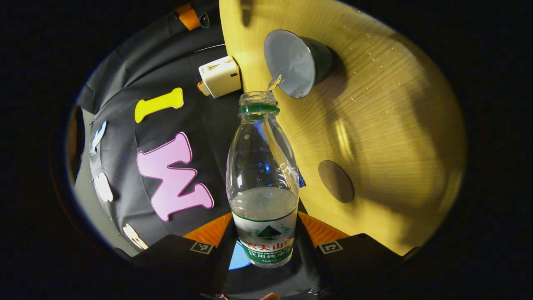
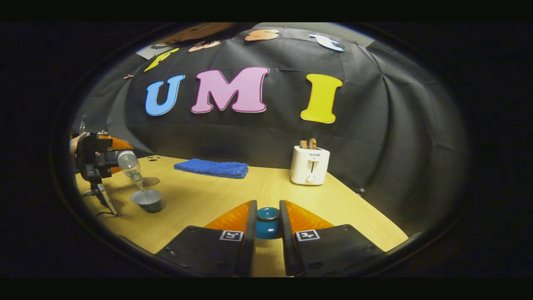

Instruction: Open the teacup lid with one hand, grasp the water bottle and pour water into the teacup with the other hand; after pouring, place the water bottle on the coaster and then close the teacup lid.

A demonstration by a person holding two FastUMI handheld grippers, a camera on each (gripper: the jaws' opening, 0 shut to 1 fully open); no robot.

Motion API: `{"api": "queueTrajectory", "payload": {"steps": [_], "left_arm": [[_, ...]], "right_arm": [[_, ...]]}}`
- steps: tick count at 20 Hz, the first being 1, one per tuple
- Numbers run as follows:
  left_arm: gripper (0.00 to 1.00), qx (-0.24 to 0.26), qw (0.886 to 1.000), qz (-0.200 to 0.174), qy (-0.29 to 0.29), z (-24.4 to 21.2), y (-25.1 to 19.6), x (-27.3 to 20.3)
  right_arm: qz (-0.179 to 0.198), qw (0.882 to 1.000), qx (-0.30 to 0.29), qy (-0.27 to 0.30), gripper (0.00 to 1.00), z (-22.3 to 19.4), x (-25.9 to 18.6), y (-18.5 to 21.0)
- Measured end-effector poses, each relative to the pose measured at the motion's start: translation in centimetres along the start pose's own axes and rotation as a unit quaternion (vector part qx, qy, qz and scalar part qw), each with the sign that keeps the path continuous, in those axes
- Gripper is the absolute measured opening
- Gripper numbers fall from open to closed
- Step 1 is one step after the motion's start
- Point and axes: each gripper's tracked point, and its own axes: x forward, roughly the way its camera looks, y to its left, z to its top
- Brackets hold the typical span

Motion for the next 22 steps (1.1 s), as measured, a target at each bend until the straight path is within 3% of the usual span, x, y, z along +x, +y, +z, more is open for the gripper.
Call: {"api": "queueTrajectory", "payload": {"steps": [2, 4, 5, 7, 9, 10, 22], "left_arm": [[0.76, 0.009, 1.000, 0.010, -0.010, 0.1, 0.4, 0.1], [0.75, 0.016, 0.999, 0.020, -0.023, 0.4, 0.9, 0.3], [0.76, 0.020, 0.999, 0.026, -0.028, 0.5, 1.2, 0.4], [0.76, 0.030, 0.998, 0.038, -0.035, 0.4, 1.6, 0.6], [0.76, 0.037, 0.997, 0.047, -0.043, 0.5, 2.1, 0.8], [0.76, 0.040, 0.997, 0.052, -0.048, 0.6, 2.3, 0.7], [0.76, 0.098, 0.982, 0.125, -0.104, 1.3, 6.2, 1.1]], "right_arm": [[-0.007, 1.000, -0.002, -0.002, 0.36, 0.1, 0.0, -0.4], [-0.009, 1.000, 0.000, -0.001, 0.36, 0.1, 0.0, -0.5], [-0.008, 1.000, -0.001, -0.002, 0.31, 0.1, 0.0, -0.4], [-0.006, 1.000, -0.006, -0.003, 0.36, 0.1, 0.1, -0.3], [-0.005, 1.000, -0.008, -0.004, 0.36, 0.1, 0.2, -0.2], [-0.005, 1.000, -0.008, -0.004, 0.31, 0.2, 0.2, -0.1], [0.004, 0.999, -0.038, -0.020, 0.31, 1.7, 0.6, 0.6]]}}
